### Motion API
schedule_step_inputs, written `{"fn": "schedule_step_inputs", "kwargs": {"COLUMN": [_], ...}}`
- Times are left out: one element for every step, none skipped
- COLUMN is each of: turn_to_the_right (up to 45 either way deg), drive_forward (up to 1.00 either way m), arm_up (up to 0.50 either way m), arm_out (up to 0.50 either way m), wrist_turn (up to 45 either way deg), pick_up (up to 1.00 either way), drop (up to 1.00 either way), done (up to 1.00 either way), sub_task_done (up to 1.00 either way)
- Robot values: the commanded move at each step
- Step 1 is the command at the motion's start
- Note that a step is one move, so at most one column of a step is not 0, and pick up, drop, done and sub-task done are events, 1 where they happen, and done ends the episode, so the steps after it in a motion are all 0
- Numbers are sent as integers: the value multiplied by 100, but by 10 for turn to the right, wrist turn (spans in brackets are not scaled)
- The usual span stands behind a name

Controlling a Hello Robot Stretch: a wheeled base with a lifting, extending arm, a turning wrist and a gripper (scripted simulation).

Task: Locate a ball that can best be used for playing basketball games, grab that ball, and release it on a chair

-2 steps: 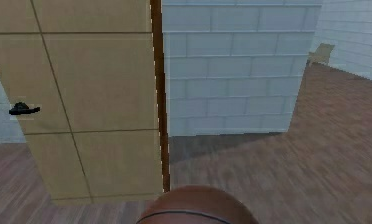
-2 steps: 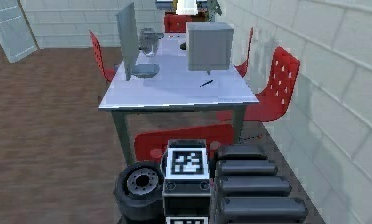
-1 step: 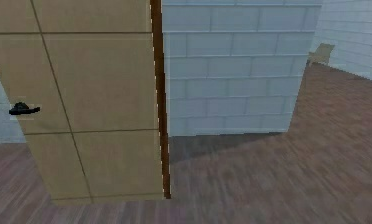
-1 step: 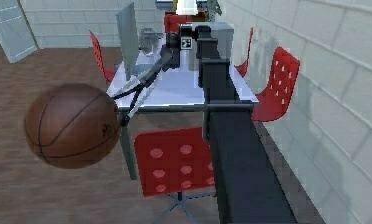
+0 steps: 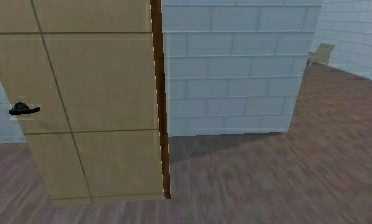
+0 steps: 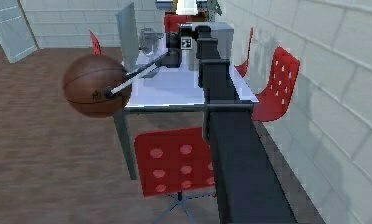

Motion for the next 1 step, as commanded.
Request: {"fn": "schedule_step_inputs", "kwargs": {"turn_to_the_right": [0], "drive_forward": [0], "arm_up": [0], "arm_out": [0], "wrist_turn": [450], "pick_up": [0], "drop": [0], "done": [0], "sub_task_done": [0]}}
